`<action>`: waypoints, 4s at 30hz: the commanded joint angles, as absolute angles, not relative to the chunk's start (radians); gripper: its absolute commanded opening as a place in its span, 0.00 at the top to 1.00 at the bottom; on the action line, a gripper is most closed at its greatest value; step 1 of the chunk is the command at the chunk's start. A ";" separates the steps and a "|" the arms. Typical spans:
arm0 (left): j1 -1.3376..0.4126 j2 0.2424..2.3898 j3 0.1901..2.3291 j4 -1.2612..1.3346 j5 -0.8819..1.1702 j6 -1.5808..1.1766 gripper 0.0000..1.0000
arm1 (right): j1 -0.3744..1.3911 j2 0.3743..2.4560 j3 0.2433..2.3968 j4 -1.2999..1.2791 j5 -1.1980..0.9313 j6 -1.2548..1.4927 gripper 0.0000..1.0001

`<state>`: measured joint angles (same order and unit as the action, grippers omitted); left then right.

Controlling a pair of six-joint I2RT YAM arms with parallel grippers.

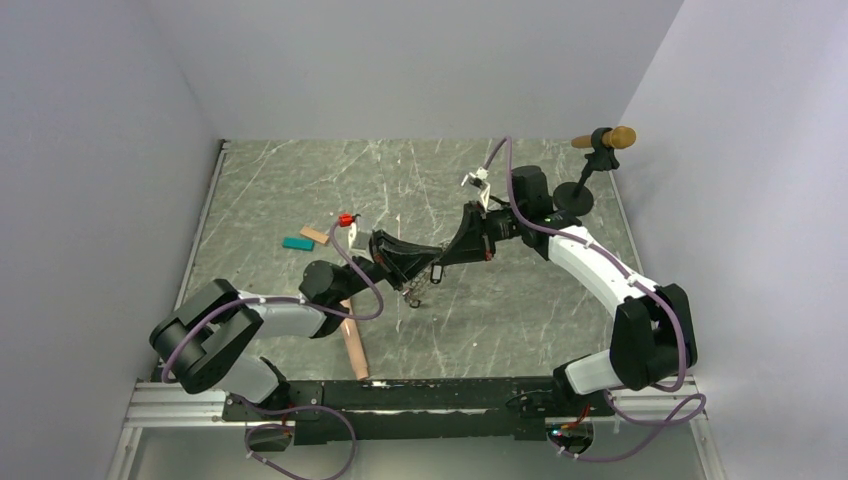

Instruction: Put the keys on the keyring

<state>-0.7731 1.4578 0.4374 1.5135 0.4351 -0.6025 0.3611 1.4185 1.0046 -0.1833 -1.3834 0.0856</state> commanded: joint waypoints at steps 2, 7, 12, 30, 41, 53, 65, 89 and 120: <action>-0.785 1.433 0.415 1.660 0.494 -0.612 1.00 | 0.334 1.367 1.017 -0.009 -1.437 0.161 1.00; -0.763 1.395 0.391 1.639 0.504 -0.604 1.00 | 0.331 1.370 1.034 -0.077 -1.443 0.094 1.00; -0.761 1.391 0.410 1.635 0.511 -0.607 1.00 | 0.361 1.394 1.033 -0.082 -1.437 0.089 1.00; -0.760 1.352 0.432 1.577 0.474 -0.558 1.00 | 0.426 1.443 1.063 -0.210 -1.395 -0.031 1.00; -0.745 1.297 0.415 1.516 0.454 -0.521 1.00 | 0.430 1.443 1.088 -0.296 -1.386 -0.119 1.00; -0.755 1.401 0.441 1.639 0.447 -0.594 1.00 | 0.452 1.442 1.072 -0.219 -1.360 -0.026 1.00; -0.755 1.393 0.432 1.639 0.407 -0.580 1.00 | 0.442 1.422 1.060 -0.175 -1.312 0.047 0.91; -0.737 1.396 0.373 1.660 0.420 -0.604 1.00 | 0.414 1.418 1.164 -0.518 -1.353 -0.367 0.59; -0.765 1.399 0.396 1.661 0.384 -0.627 1.00 | 0.456 1.432 1.148 -0.462 -1.318 -0.347 0.75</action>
<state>-0.7525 1.4185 0.3595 1.4918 0.4114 -0.6140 0.4377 1.4345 1.1374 -0.5034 -1.3006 -0.3386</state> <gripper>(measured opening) 0.012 0.251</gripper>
